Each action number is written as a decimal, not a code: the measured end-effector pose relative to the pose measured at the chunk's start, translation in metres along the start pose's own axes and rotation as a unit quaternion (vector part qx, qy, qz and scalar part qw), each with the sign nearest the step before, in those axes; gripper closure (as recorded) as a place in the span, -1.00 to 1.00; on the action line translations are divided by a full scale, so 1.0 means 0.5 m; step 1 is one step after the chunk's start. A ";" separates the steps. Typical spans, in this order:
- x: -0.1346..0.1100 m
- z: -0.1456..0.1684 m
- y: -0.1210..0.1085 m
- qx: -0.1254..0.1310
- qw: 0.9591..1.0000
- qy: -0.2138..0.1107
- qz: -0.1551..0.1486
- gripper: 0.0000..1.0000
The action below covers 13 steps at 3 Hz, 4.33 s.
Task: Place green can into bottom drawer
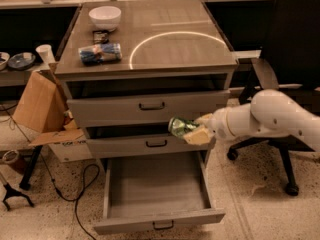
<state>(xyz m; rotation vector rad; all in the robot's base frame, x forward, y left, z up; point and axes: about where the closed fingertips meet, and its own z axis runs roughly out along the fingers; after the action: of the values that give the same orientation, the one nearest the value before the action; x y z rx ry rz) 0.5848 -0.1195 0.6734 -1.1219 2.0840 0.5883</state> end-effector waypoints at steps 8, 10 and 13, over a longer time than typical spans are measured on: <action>0.558 0.534 -0.048 -0.089 0.969 0.066 0.220 1.00; 0.681 0.657 -0.033 -0.118 0.954 0.083 0.263 0.88; 0.699 0.683 -0.038 -0.123 0.949 0.080 0.278 -0.49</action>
Offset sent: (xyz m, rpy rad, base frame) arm 0.0025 0.0082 -0.2509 -0.0401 0.2700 -0.0814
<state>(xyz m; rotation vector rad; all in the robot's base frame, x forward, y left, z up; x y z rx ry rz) 0.5866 -0.0914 0.1852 -0.7121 2.5362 1.0786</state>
